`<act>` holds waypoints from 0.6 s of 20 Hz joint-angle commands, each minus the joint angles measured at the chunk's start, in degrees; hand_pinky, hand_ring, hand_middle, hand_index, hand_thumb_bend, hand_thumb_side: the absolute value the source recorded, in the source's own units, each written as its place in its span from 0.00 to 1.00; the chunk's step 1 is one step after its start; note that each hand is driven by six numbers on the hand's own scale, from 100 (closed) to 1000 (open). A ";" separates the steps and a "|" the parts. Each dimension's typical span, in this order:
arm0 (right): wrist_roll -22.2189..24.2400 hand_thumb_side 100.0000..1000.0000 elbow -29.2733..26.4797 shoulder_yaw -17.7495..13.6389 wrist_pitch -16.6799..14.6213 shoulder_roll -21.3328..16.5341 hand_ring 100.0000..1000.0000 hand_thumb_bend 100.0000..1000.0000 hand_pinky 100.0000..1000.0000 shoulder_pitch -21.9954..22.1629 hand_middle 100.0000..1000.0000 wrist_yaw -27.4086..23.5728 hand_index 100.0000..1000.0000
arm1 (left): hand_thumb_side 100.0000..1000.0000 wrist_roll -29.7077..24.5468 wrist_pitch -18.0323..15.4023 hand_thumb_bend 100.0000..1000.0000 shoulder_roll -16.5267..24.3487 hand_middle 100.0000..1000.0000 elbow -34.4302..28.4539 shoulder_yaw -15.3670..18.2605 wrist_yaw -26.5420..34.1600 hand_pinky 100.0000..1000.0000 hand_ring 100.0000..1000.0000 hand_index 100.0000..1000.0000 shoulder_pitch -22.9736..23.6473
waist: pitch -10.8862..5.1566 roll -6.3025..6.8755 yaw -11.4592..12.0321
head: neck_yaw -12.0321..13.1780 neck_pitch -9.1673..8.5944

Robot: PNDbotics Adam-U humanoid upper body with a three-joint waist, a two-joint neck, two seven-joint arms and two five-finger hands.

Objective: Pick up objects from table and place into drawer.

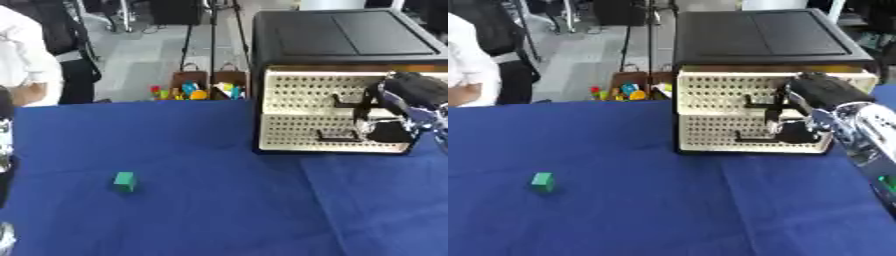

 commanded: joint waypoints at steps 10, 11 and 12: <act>0.56 0.34 -5.92 -0.55 0.94 -3.54 0.09 0.00 0.00 1.66 0.24 -1.46 0.52 | 1.00 -0.18 -0.20 0.26 0.70 0.83 -0.73 0.36 0.21 0.77 0.96 0.90 -0.38 | -1.01 0.08 -0.25 | 0.05 -0.59; 0.71 0.34 -6.43 -0.55 1.03 -3.70 0.09 0.00 0.00 1.86 0.24 -1.53 0.52 | 1.00 -0.18 -0.20 0.26 0.72 0.83 -0.73 0.37 0.20 0.77 0.96 0.90 -0.37 | -1.01 0.08 -0.26 | 0.03 -0.61; 0.84 0.34 -6.88 -0.57 1.13 -3.83 0.09 0.00 0.00 2.04 0.24 -1.59 0.52 | 1.00 -0.18 -0.21 0.26 0.72 0.83 -0.73 0.37 0.19 0.77 0.96 0.90 -0.37 | -1.02 0.08 -0.28 | 0.00 -0.63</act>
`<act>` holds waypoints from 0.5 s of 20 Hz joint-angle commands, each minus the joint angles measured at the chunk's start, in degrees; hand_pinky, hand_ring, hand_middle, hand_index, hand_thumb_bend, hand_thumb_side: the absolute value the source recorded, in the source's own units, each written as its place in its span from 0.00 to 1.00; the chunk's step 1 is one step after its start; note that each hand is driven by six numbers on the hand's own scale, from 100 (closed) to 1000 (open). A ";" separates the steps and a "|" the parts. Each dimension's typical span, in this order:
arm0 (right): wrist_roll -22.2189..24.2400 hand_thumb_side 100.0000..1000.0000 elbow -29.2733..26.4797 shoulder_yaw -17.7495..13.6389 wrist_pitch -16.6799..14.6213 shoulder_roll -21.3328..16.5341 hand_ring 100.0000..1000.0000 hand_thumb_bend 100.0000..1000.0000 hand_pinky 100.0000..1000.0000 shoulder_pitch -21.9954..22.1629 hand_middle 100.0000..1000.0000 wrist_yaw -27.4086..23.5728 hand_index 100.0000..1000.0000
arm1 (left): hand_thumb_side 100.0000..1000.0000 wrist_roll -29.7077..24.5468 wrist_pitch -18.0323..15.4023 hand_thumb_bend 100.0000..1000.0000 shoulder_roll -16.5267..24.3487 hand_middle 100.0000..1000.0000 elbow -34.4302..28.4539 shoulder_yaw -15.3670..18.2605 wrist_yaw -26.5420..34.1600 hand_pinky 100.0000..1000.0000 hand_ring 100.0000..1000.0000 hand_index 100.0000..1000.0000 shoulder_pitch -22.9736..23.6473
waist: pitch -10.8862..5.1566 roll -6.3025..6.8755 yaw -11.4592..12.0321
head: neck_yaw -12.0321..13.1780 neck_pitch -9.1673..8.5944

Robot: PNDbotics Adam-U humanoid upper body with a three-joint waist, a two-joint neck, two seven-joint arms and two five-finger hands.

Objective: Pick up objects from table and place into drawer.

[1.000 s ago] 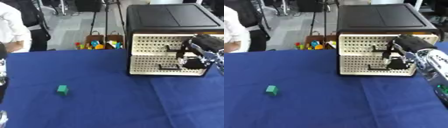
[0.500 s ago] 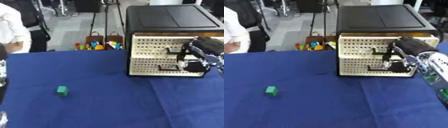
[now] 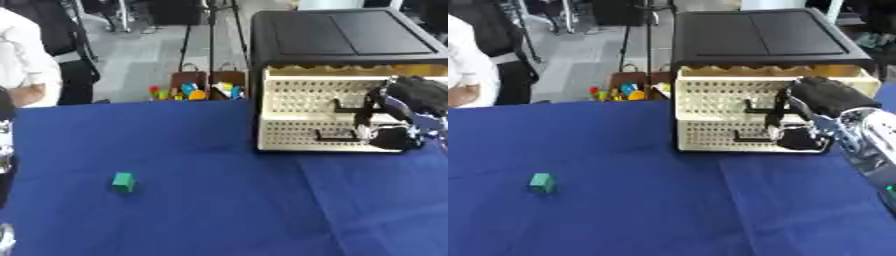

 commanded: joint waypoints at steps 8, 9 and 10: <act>1.05 0.34 -5.40 -0.96 0.88 -3.11 0.09 0.00 0.00 0.98 0.24 -0.68 0.52 | 1.00 -0.01 -0.12 0.26 0.72 0.83 -0.73 0.42 0.13 0.77 0.96 0.90 -0.41 | -0.97 -0.18 -0.16 | 0.00 -0.63; 1.12 0.34 -5.81 -1.02 0.95 -3.23 0.09 0.00 0.00 1.15 0.24 -0.70 0.52 | 1.00 -0.01 -0.12 0.26 0.73 0.83 -0.73 0.42 0.13 0.77 0.96 0.90 -0.42 | -0.96 -0.18 -0.17 | 0.01 -0.63; 1.17 0.34 -6.24 -1.07 1.03 -3.36 0.09 0.00 0.00 1.34 0.24 -0.72 0.52 | 1.00 0.00 -0.12 0.26 0.73 0.83 -0.73 0.42 0.12 0.77 0.96 0.90 -0.42 | -0.96 -0.17 -0.16 | 0.02 -0.63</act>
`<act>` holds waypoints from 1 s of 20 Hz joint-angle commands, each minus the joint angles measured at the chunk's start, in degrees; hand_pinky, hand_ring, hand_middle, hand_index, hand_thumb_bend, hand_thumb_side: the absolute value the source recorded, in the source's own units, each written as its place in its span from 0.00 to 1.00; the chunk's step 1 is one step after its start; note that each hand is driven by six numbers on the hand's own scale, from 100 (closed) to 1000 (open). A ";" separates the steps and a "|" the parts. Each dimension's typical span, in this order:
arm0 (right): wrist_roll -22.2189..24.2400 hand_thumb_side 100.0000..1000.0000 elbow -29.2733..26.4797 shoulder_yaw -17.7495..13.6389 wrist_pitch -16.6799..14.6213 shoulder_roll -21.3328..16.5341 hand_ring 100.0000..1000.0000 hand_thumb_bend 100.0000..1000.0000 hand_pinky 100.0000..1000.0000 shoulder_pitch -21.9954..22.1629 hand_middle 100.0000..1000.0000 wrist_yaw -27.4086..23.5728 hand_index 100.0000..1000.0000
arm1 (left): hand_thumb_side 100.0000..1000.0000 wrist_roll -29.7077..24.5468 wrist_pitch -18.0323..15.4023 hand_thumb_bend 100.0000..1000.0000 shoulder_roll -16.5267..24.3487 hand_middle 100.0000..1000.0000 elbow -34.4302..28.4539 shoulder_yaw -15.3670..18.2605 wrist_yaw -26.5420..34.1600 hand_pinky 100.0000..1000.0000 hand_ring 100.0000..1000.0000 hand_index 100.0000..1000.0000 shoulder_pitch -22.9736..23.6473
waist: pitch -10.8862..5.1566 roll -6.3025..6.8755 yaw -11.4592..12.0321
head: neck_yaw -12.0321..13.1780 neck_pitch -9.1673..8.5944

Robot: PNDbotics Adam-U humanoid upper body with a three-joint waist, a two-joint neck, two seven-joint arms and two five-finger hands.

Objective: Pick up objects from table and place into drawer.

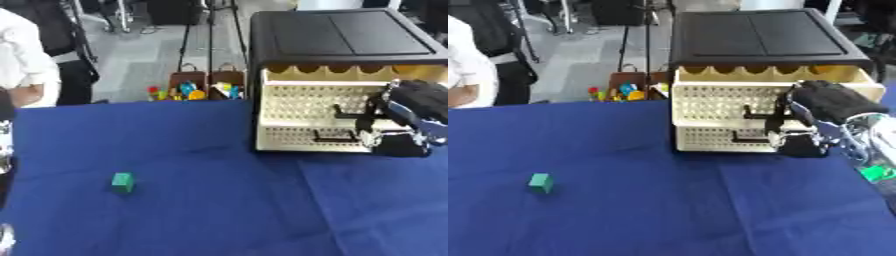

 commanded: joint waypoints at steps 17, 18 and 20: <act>1.41 0.33 -8.21 -1.86 1.00 -4.25 0.10 0.00 0.00 3.25 0.24 -0.67 0.51 | 1.00 0.00 -0.16 0.26 0.67 0.83 -0.73 0.50 0.03 0.77 0.96 0.90 -0.63 | -1.01 -0.09 0.00 | 0.16 -0.82; 1.46 0.33 -8.46 -1.86 1.04 -4.31 0.10 0.00 0.00 3.52 0.24 -0.72 0.51 | 1.00 -0.01 -0.18 0.26 0.65 0.83 -0.73 0.50 0.03 0.77 0.96 0.90 -0.64 | -1.01 -0.07 0.00 | 0.16 -0.84; 1.57 0.33 -8.70 -1.87 1.23 -4.36 0.10 0.00 0.00 3.99 0.24 -0.84 0.51 | 1.00 -0.03 -0.21 0.26 0.63 0.83 -0.73 0.51 0.05 0.77 0.96 0.90 -0.67 | -0.98 -0.04 -0.01 | 0.12 -0.86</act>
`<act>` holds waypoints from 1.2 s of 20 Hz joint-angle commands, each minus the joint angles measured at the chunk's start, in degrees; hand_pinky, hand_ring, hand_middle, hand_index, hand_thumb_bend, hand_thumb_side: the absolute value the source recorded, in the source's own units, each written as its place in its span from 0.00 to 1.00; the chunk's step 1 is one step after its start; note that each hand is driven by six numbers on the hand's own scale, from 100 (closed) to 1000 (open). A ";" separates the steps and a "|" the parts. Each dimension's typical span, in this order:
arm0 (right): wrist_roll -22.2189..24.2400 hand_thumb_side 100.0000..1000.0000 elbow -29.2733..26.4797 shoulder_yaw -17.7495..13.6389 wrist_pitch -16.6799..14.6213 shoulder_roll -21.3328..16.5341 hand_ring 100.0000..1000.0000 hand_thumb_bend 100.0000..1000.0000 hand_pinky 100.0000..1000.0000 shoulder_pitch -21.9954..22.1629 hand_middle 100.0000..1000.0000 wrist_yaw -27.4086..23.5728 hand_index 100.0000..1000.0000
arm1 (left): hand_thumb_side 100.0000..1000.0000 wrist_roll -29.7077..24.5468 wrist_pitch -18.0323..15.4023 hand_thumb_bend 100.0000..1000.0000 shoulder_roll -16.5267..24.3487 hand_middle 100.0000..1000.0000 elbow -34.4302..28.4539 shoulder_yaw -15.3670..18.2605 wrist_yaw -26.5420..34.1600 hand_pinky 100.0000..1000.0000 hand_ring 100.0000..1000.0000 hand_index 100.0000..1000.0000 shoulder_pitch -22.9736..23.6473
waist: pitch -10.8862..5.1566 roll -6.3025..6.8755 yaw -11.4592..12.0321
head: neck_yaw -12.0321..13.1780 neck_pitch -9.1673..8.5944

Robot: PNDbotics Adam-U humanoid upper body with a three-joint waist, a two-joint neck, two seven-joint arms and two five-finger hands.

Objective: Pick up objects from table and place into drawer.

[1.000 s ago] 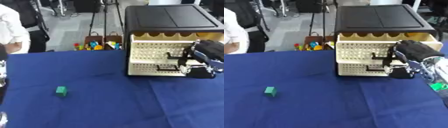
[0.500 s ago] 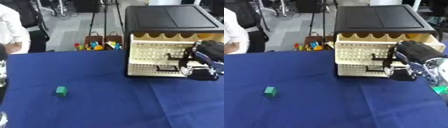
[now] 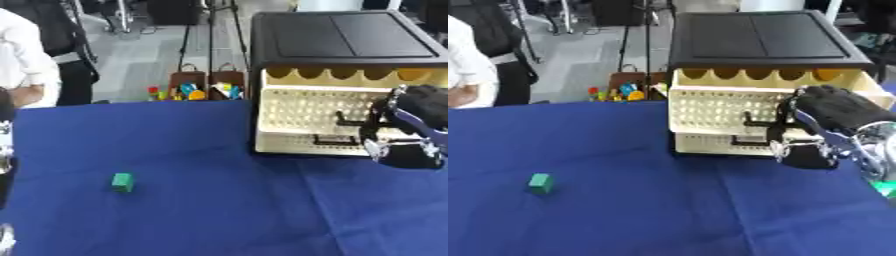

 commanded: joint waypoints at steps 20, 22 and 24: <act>-0.19 0.33 -3.98 -1.24 0.30 -2.65 0.10 0.00 0.00 2.99 0.24 -1.00 0.50 | 1.00 -0.13 -0.18 0.26 0.58 0.83 -0.73 0.56 0.11 0.77 0.96 0.90 -0.56 | -1.06 0.11 -0.19 | -0.04 -1.24; -0.36 0.33 -4.01 -1.24 0.09 -2.71 0.10 0.00 0.00 3.26 0.24 -1.09 0.50 | 1.00 -0.12 -0.17 0.26 0.60 0.83 -0.73 0.57 0.12 0.77 0.96 0.90 -0.55 | -1.06 0.12 -0.23 | -0.02 -1.24; -0.57 0.33 -4.02 -1.31 -0.03 -2.76 0.10 0.00 0.00 3.54 0.24 -1.16 0.50 | 1.00 -0.12 -0.18 0.26 0.61 0.83 -0.73 0.58 0.12 0.77 0.96 0.90 -0.54 | -1.06 0.11 -0.28 | 0.01 -1.24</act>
